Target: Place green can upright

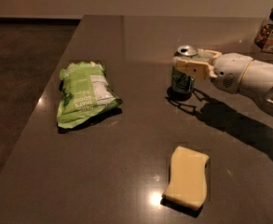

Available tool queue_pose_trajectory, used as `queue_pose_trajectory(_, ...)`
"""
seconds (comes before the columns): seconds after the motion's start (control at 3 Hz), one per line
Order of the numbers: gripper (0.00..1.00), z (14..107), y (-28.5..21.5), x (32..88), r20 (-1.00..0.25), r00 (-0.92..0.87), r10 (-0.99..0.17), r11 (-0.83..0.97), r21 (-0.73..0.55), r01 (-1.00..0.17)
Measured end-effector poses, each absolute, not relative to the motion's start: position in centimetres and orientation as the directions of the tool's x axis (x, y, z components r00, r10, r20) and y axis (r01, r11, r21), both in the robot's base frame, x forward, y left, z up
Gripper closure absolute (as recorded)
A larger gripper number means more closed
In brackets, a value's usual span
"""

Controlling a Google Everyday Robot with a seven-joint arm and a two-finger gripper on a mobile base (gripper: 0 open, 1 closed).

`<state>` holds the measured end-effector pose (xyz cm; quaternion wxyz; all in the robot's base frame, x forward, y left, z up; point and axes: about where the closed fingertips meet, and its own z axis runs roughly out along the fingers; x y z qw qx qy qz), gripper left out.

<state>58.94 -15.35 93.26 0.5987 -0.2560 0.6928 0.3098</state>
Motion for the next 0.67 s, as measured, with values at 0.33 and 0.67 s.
queue_pose_trajectory(0.33,0.56,92.88,-15.76,59.04,-0.992,-0.114,0.049,0.677,0.117,-0.727)
queue_pose_trajectory(0.67,0.34,92.52,-16.03,59.0,-0.995,-0.094,0.037,0.673,0.094,-0.734)
